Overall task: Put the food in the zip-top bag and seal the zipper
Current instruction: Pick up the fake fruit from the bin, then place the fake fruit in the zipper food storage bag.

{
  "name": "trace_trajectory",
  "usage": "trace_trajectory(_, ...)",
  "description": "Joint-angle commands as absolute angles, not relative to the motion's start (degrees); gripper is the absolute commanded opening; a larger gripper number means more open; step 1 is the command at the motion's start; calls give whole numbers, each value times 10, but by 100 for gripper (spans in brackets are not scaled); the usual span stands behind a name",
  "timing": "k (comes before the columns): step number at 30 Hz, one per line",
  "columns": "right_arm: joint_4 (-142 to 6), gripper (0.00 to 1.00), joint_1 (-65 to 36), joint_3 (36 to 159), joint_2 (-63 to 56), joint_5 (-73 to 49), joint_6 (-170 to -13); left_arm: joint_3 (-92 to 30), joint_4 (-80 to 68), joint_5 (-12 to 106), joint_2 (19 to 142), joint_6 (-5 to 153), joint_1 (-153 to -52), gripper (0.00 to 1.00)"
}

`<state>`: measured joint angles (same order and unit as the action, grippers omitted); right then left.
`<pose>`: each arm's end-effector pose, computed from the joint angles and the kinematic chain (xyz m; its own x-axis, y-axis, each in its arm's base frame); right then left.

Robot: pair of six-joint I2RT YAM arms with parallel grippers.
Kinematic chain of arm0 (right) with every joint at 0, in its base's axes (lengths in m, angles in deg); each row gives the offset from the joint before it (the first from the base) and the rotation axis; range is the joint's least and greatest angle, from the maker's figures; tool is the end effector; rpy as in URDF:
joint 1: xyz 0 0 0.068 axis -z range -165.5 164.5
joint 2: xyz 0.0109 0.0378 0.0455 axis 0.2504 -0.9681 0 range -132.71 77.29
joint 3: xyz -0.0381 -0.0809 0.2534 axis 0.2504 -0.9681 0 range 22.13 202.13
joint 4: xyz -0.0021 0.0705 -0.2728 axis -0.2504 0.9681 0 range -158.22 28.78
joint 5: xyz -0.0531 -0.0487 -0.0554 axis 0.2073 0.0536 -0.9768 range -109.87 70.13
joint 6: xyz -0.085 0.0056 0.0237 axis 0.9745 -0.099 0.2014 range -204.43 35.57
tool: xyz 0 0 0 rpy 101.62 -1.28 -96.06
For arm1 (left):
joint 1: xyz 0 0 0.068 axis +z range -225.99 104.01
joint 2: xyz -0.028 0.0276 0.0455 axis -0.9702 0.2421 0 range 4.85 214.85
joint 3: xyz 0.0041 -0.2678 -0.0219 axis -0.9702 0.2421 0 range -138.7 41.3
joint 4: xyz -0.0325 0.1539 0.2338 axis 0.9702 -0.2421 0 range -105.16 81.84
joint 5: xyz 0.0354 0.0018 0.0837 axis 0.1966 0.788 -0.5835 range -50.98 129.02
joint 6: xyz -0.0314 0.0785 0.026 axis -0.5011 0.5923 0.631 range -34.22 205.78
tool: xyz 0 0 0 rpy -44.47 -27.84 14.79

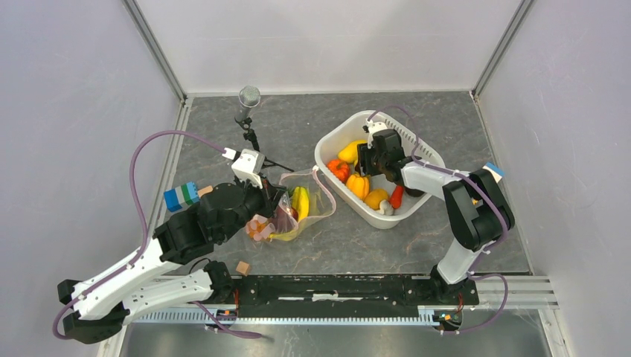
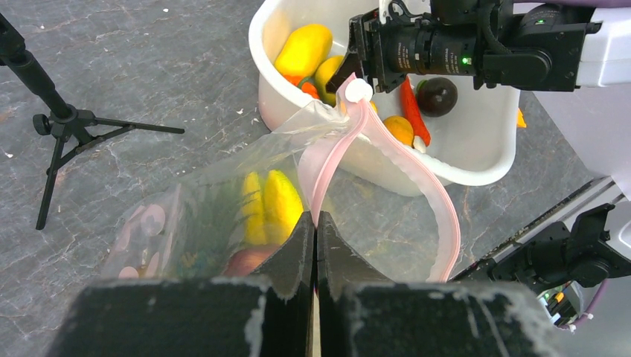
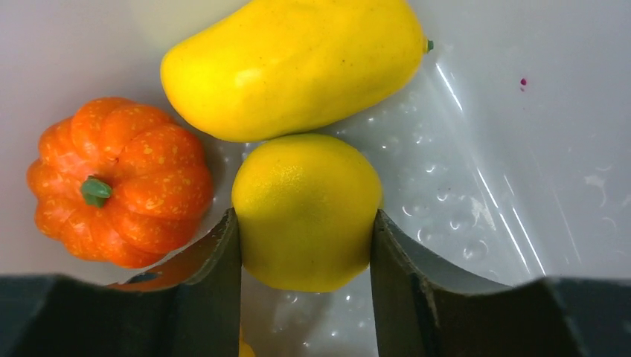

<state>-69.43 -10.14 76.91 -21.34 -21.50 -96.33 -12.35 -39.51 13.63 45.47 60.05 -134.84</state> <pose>0.3691 0.1669 0.1256 -0.6845 -0.0873 -0.7238 -0.2623 0.9558 0.1328 0.1357 -0.1596 0.3555 -0.3909 -0.1117 -0.9136 0.4362 0.8516 -0.2908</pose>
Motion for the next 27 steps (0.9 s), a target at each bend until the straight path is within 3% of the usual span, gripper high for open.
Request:
trace_trajectory(1, -689, 42, -102, 751, -197, -243, -952, -136, -383, 124, 449, 610, -1346, 2)
trace_trajectory(4, -712, 30, -99, 726, -136, -278, -957, -135, -383, 123, 446, 609, -1346, 2)
trace_trajectory(17, -762, 26, -88, 622, 61, -277, -1007, -133, -374, 131, 446, 607, -1346, 2)
trace_trajectory(27, -876, 28, -85, 562, 205, -96, -1035, -129, -372, 133, 442, 603, -1346, 2)
